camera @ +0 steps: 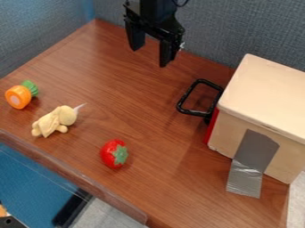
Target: Taken the yellow thing and put it in the upperfront of the table
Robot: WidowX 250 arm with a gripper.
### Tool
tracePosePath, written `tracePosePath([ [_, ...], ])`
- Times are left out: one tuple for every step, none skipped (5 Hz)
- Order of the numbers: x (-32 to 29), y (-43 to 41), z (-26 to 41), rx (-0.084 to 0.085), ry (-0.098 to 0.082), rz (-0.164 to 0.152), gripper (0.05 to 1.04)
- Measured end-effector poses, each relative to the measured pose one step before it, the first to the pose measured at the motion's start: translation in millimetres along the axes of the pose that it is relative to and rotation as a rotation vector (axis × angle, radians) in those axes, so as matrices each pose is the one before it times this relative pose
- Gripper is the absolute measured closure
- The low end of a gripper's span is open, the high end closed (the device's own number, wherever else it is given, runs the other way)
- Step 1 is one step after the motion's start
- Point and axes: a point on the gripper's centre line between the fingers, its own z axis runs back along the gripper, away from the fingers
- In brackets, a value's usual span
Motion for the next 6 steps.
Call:
tracePosePath([
  [-7.53, -1.64, -10.7, -0.008, 0.0359, 0.0001, 0.083],
  [-44.47, 10.38, -11.97, 0.0027, 0.0541, 0.0277, 0.083],
  [-36.44, 22.75, -5.31, 0.0303, 0.0122, 0.0537, 0.083],
  [-40.21, 21.17, -17.07, 0.043, 0.0515, 0.0526, 0.083],
  [-11.19, 15.06, -11.89, 0.0267, -0.004, 0.0424, 0.083],
  [-12.98, 19.88, -21.87, 0.0458, 0.0626, 0.0998, 0.083],
])
